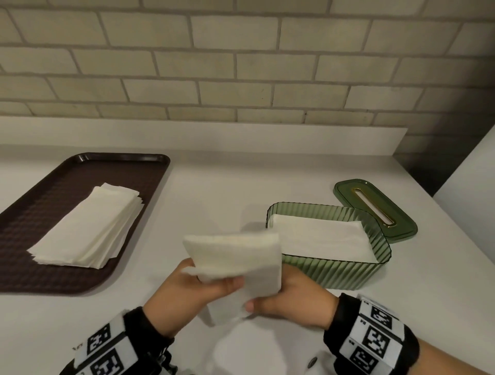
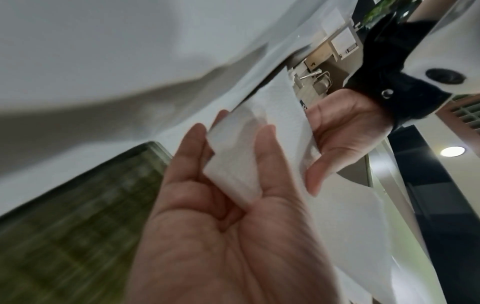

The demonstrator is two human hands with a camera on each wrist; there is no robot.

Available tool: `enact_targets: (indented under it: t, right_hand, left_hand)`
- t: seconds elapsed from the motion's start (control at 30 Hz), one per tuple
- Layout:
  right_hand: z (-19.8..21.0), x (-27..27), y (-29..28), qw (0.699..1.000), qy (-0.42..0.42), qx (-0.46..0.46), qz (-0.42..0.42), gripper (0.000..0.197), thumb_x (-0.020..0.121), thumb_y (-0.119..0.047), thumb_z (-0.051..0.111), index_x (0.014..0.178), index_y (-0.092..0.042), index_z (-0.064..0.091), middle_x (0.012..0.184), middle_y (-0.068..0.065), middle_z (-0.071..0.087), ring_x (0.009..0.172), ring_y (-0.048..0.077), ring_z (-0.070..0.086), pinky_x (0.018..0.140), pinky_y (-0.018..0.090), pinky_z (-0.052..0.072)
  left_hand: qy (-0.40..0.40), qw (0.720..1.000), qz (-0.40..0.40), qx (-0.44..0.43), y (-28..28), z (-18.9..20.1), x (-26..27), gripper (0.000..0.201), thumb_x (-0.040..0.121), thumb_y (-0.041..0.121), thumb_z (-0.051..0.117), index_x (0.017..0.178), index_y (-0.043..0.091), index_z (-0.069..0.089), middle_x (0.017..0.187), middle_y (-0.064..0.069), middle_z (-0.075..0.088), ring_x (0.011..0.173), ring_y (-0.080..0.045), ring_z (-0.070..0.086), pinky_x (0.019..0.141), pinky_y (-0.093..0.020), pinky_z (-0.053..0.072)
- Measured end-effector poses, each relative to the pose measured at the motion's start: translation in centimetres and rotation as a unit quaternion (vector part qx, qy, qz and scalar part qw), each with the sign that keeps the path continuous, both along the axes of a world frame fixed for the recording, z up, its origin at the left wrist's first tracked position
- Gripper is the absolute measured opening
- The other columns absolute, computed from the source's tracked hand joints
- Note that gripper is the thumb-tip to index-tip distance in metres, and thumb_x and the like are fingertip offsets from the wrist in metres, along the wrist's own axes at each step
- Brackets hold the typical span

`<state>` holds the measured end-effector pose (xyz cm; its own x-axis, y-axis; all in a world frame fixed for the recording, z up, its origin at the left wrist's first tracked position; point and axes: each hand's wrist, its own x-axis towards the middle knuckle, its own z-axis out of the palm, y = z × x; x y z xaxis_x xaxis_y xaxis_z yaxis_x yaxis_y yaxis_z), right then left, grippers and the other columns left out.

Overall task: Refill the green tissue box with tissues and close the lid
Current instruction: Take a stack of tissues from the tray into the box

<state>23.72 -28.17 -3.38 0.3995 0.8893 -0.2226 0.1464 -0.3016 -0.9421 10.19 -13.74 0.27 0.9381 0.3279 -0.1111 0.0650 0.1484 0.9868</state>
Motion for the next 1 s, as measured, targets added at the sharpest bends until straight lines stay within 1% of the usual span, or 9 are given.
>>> enact_targets:
  t: [0.17, 0.23, 0.33, 0.53, 0.6, 0.7, 0.77, 0.87, 1.0]
  right_hand:
    - [1.9, 0.0, -1.2, 0.997, 0.032, 0.045, -0.052, 0.031, 0.075, -0.016, 0.077, 0.102, -0.002, 0.070, 0.101, 0.012, 0.073, 0.093, 0.023, 0.069, 0.088, 0.041, 0.055]
    - [2.7, 0.1, -2.0, 0.993, 0.048, 0.081, -0.069, 0.020, 0.079, -0.011, 0.073, 0.097, -0.002, 0.071, 0.097, 0.010, 0.074, 0.082, 0.017, 0.069, 0.074, 0.032, 0.057]
    - [3.6, 0.2, -2.9, 0.984, 0.078, 0.119, -0.106, 0.004, 0.078, -0.015, 0.074, 0.082, -0.016, 0.075, 0.085, 0.002, 0.074, 0.063, 0.009, 0.063, 0.053, 0.021, 0.049]
    - [4.8, 0.4, -4.9, 0.974, 0.065, 0.143, -0.163, 0.023, 0.084, -0.023, 0.065, 0.105, -0.014, 0.067, 0.097, 0.006, 0.074, 0.078, 0.018, 0.070, 0.057, 0.025, 0.053]
    - [5.2, 0.7, -5.7, 0.969, 0.057, 0.142, -0.193, 0.028, 0.081, -0.018, 0.059, 0.108, -0.012, 0.065, 0.096, 0.004, 0.075, 0.082, 0.019, 0.072, 0.062, 0.029, 0.056]
    - [5.9, 1.6, -7.1, 0.959, 0.035, 0.133, -0.248, 0.025, 0.083, -0.014, 0.061, 0.107, -0.014, 0.066, 0.094, 0.006, 0.075, 0.085, 0.026, 0.072, 0.068, 0.039, 0.056]
    - [6.2, 2.5, -8.1, 0.949, 0.018, 0.132, -0.287, 0.028, 0.078, -0.021, 0.066, 0.105, -0.016, 0.067, 0.091, 0.010, 0.075, 0.084, 0.030, 0.071, 0.065, 0.038, 0.056]
    - [6.4, 4.6, -9.3, 0.933, -0.054, 0.113, -0.339, 0.046, 0.067, -0.036, 0.073, 0.110, -0.021, 0.064, 0.088, 0.015, 0.072, 0.083, 0.032, 0.070, 0.078, 0.046, 0.055]
    - [6.4, 7.6, -9.8, 0.911, -0.162, 0.053, -0.377, 0.050, 0.077, -0.028, 0.075, 0.122, -0.023, 0.054, 0.087, 0.001, 0.070, 0.081, 0.015, 0.068, 0.077, 0.030, 0.055]
  left_hand:
    - [-0.045, 0.987, 0.053, -0.145, 0.8, 1.4, 0.0, 0.072, 0.045, 0.040, 0.091, 0.109, 0.016, 0.069, 0.116, -0.012, 0.067, 0.105, -0.025, 0.066, 0.073, -0.028, 0.056]
    - [-0.074, 0.982, 0.081, -0.154, 1.3, 1.9, -0.1, 0.069, 0.041, 0.042, 0.092, 0.104, 0.023, 0.072, 0.115, -0.008, 0.068, 0.104, -0.022, 0.067, 0.073, -0.029, 0.057]
    - [-0.080, 0.983, 0.105, -0.131, 2.3, 2.3, -0.2, 0.070, 0.036, 0.045, 0.092, 0.101, 0.026, 0.074, 0.114, -0.005, 0.069, 0.102, -0.020, 0.068, 0.075, -0.032, 0.058]
    - [-0.004, 0.994, 0.105, -0.031, 3.4, 2.7, 0.0, 0.075, 0.031, 0.052, 0.090, 0.093, 0.013, 0.074, 0.100, -0.015, 0.072, 0.081, -0.020, 0.071, 0.059, -0.026, 0.057]
    - [0.022, 0.995, 0.094, 0.014, 2.7, 3.2, 0.5, 0.060, 0.043, 0.048, 0.088, 0.091, 0.016, 0.074, 0.092, -0.011, 0.074, 0.077, -0.018, 0.072, 0.055, -0.023, 0.055]
    - [0.048, 0.990, 0.097, 0.087, 1.5, 3.9, 2.2, 0.017, 0.077, 0.023, 0.072, 0.093, 0.016, 0.072, 0.085, -0.008, 0.074, 0.074, -0.015, 0.070, 0.052, -0.021, 0.053]
    - [0.060, 0.985, 0.090, 0.137, 0.8, 4.2, 3.6, 0.015, 0.082, 0.015, 0.067, 0.096, 0.016, 0.072, 0.086, -0.013, 0.071, 0.070, -0.009, 0.069, 0.052, -0.020, 0.053]
    - [0.075, 0.980, 0.079, 0.167, -0.1, 4.4, 5.9, 0.020, 0.082, 0.014, 0.069, 0.101, 0.016, 0.071, 0.088, -0.021, 0.066, 0.063, -0.007, 0.067, 0.050, -0.020, 0.054]
    - [0.102, 0.975, 0.084, 0.179, -1.2, 4.1, 8.5, 0.025, 0.080, 0.013, 0.072, 0.104, 0.017, 0.066, 0.065, 0.000, 0.068, 0.049, -0.007, 0.061, 0.052, -0.021, 0.055]
